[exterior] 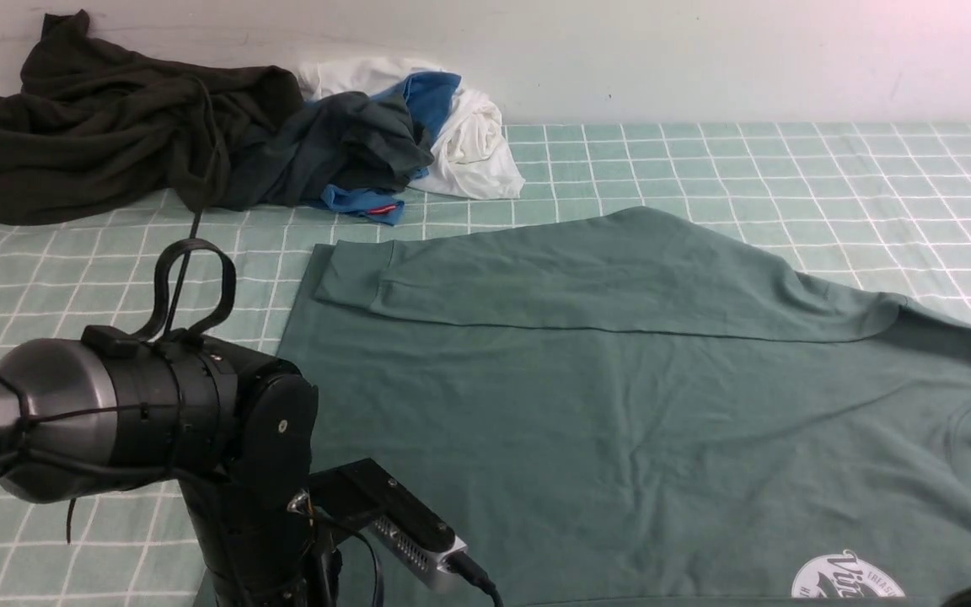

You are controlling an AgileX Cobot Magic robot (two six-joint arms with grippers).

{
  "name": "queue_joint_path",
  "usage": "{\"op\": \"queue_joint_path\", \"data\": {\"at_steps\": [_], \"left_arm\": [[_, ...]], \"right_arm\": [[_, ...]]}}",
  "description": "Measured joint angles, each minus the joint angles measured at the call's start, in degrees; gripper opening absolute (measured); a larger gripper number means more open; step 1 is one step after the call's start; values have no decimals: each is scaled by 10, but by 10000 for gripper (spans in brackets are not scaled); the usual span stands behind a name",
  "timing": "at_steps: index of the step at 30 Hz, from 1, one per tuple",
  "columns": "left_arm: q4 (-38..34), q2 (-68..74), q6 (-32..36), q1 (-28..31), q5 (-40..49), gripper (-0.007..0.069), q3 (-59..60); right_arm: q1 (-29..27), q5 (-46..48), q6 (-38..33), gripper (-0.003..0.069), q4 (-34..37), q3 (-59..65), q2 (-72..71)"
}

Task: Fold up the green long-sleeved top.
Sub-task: Use the left arm to clamp the cuff closest to it, then use the left arm to drag and place the cuff at the centered position on the left edge of the fabric

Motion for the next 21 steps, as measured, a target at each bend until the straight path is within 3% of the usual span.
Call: {"op": "queue_joint_path", "data": {"at_steps": [10,15,21], "left_arm": [[80,-40,0,-1,76,27,-168],[146,-13,0,-1,111,27,-266],[172,51,0,3,142,27,-373]], "right_arm": [[0,-60,0,-14,-26,0,0],[0,-90,14,-14,-46,0,0],[0,-111,35,-14,-64,0,1]]}}
